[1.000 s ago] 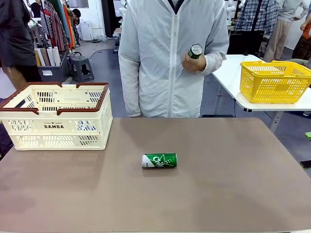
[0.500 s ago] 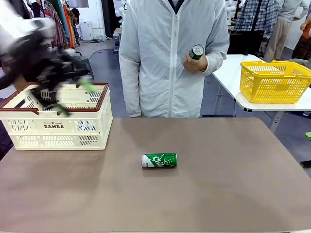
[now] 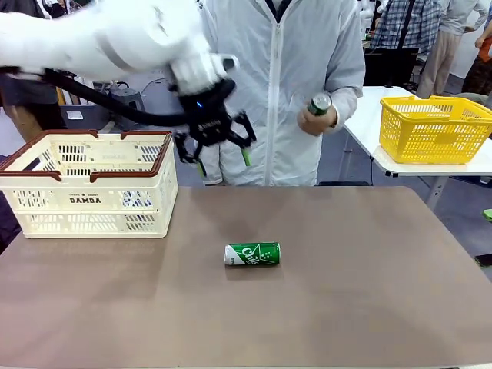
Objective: Place the drinks into the Shopping basket.
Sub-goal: Pick up one drink and place it into the Shopping basket.
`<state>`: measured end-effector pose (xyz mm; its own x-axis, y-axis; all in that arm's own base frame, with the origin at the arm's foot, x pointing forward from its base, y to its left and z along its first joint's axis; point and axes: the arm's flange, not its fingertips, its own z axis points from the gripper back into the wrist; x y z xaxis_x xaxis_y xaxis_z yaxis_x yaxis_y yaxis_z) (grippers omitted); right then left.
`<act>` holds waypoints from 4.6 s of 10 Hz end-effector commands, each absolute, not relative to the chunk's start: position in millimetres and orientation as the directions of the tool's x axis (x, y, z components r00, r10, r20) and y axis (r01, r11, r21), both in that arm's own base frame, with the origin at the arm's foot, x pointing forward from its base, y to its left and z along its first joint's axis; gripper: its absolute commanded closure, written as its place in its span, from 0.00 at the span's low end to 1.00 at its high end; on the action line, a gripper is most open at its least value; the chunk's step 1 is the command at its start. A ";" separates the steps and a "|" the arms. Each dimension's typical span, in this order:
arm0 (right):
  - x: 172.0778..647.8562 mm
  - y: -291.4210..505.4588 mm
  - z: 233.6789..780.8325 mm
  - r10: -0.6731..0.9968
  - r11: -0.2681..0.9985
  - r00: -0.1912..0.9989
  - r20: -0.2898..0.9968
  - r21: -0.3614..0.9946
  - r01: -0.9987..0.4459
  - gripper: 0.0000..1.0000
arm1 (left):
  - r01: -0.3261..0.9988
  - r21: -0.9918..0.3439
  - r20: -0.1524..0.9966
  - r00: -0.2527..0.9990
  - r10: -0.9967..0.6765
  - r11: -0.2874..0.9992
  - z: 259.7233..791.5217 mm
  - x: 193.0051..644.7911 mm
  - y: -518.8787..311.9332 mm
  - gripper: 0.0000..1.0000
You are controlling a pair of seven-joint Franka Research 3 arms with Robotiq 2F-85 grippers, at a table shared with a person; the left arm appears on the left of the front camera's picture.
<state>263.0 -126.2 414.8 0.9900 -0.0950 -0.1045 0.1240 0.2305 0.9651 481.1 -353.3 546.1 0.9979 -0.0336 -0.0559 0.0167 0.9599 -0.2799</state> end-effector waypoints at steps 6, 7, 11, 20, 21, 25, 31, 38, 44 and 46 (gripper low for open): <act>265.4 -125.4 421.8 -0.108 0.211 0.988 -0.111 0.969 0.132 0.00 | 0.159 -0.607 -0.161 0.934 -0.317 0.778 562.3 451.2 -264.5 0.00; 265.4 -125.4 421.8 -0.108 0.211 0.988 -0.111 0.969 0.132 0.00 | 0.111 -0.657 -0.128 0.958 -0.256 0.746 579.6 419.4 -191.6 0.00; 265.4 -125.4 421.8 -0.108 0.211 0.988 -0.111 0.969 0.132 0.00 | -0.133 -0.814 -0.194 0.980 -0.048 0.566 552.3 354.3 7.0 0.00; 265.4 -125.4 421.8 -0.108 0.211 0.988 -0.111 0.969 0.132 0.00 | -0.197 -0.823 -0.232 0.973 0.001 0.534 523.2 405.6 -15.7 0.00; 265.4 -125.4 421.8 -0.108 0.211 0.988 -0.111 0.969 0.132 0.00 | -0.159 -0.739 -0.239 0.970 -0.034 0.654 536.7 428.8 -76.0 0.00; 265.4 -125.4 421.8 -0.108 0.211 0.988 -0.111 0.969 0.132 0.00 | -0.125 -0.345 -0.230 0.972 0.046 0.930 527.2 494.7 -278.5 0.00; 265.4 -125.4 421.8 -0.108 0.211 0.988 -0.111 0.969 0.132 0.00 | -0.029 -0.105 -0.119 0.993 0.017 0.994 434.3 482.0 -417.7 0.00; 265.4 -125.4 421.8 -0.108 0.211 0.988 -0.111 0.969 0.132 0.00 | -0.016 -0.117 -0.144 0.990 -0.001 0.993 430.6 475.5 -423.1 0.00; 265.4 -125.4 421.8 -0.108 0.211 0.988 -0.111 0.969 0.132 0.00 | 0.973 0.205 -0.023 -0.107 -0.994 -0.110 419.1 464.8 -428.9 0.00; 265.4 -125.4 421.8 -0.108 0.211 0.988 -0.111 0.969 0.132 0.00 | 0.932 0.236 0.109 -0.306 -0.946 -0.275 416.4 463.5 -423.1 0.00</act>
